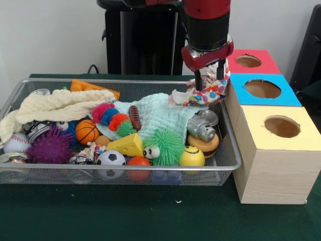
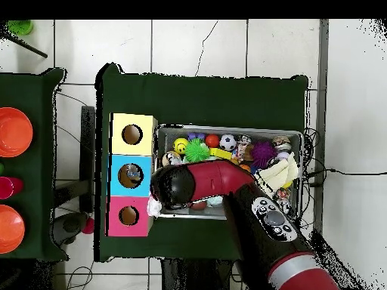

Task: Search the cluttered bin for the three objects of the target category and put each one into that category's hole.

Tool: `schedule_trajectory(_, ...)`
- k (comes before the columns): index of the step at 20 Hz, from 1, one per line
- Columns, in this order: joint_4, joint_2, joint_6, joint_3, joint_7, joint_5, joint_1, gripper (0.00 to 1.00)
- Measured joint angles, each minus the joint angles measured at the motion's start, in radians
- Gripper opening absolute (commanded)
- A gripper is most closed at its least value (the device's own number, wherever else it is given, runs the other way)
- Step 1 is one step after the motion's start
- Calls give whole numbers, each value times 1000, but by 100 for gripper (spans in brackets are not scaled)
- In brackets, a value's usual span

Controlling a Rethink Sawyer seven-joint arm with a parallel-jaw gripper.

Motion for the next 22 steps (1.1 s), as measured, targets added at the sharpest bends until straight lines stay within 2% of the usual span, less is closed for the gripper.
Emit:
schedule_trajectory(5,0,40,-51,-3,0,23,8,100)
schedule_trajectory(16,0,67,-62,-44,0,23,39,100)
schedule_trajectory(17,0,69,-64,-48,0,23,42,0)
schedule_trajectory(22,0,69,-71,-66,0,22,75,0)
